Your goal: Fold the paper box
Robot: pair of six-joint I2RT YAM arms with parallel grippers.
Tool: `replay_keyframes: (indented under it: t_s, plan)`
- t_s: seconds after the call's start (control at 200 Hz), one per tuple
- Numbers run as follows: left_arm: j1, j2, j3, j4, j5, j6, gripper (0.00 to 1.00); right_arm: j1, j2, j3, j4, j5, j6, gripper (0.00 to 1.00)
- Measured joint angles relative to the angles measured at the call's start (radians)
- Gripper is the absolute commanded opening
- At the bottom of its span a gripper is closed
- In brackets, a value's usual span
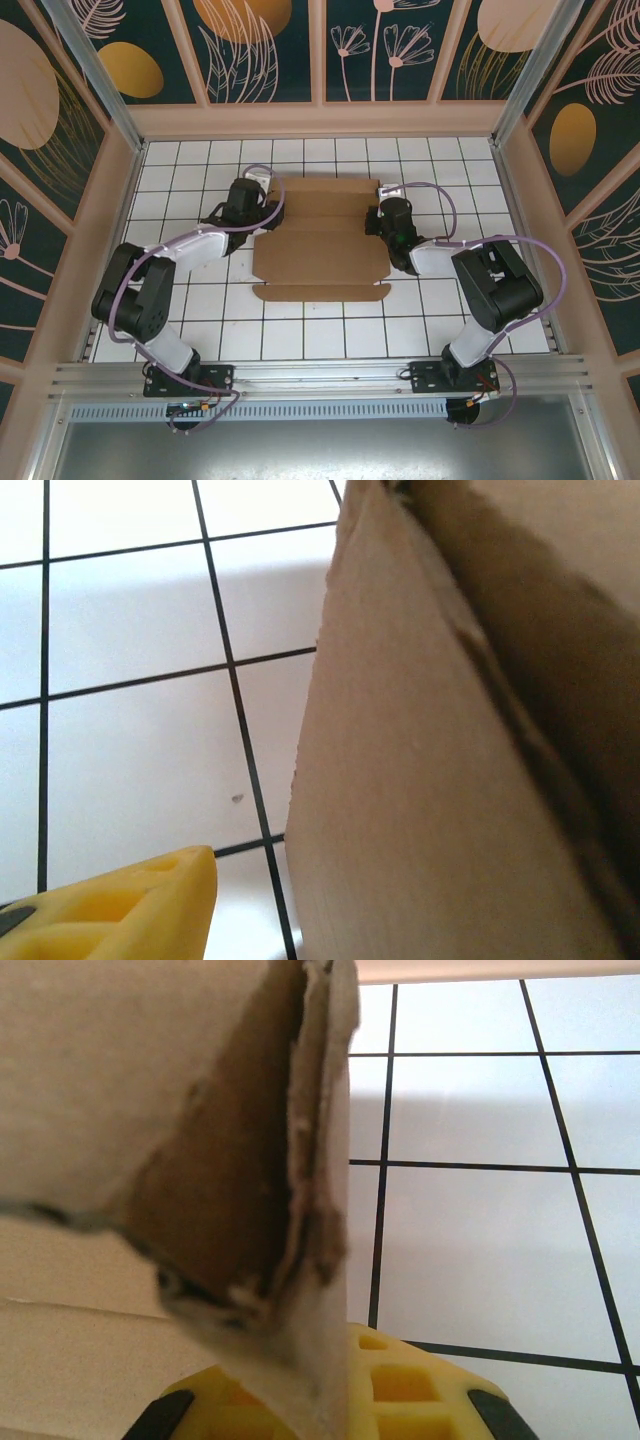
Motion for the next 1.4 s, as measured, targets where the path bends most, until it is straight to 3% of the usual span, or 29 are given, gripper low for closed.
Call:
replay_keyframes:
  t_s: [0.22, 0.47, 0.676, 0.866, 0.996, 1.136, 1.401]
  plan:
    - [0.000, 0.078, 0.055, 0.018, -0.068, 0.011, 0.29, 0.005, 0.000, 0.000, 0.000, 0.000, 0.000, 0.09]
    - [-0.014, 0.112, 0.069, 0.023, -0.177, -0.002, 0.11, 0.038, 0.007, 0.019, -0.019, 0.013, -0.013, 0.08]
    - [-0.031, 0.122, 0.089, 0.021, -0.262, -0.013, 0.08, 0.056, 0.008, 0.026, -0.037, 0.056, -0.016, 0.05]
    - [-0.037, 0.137, 0.097, 0.023, -0.274, -0.031, 0.20, 0.063, 0.008, 0.037, -0.058, 0.087, -0.012, 0.04]
    - [-0.035, 0.137, 0.086, 0.035, -0.271, -0.043, 0.41, 0.063, 0.015, 0.047, -0.068, 0.109, -0.010, 0.05]
    - [-0.029, 0.128, 0.046, 0.066, -0.264, -0.078, 0.53, 0.063, 0.022, 0.056, -0.076, 0.138, 0.002, 0.07]
    - [-0.026, -0.063, -0.112, 0.098, -0.159, -0.171, 0.62, 0.063, 0.022, 0.056, -0.079, 0.159, 0.016, 0.07]
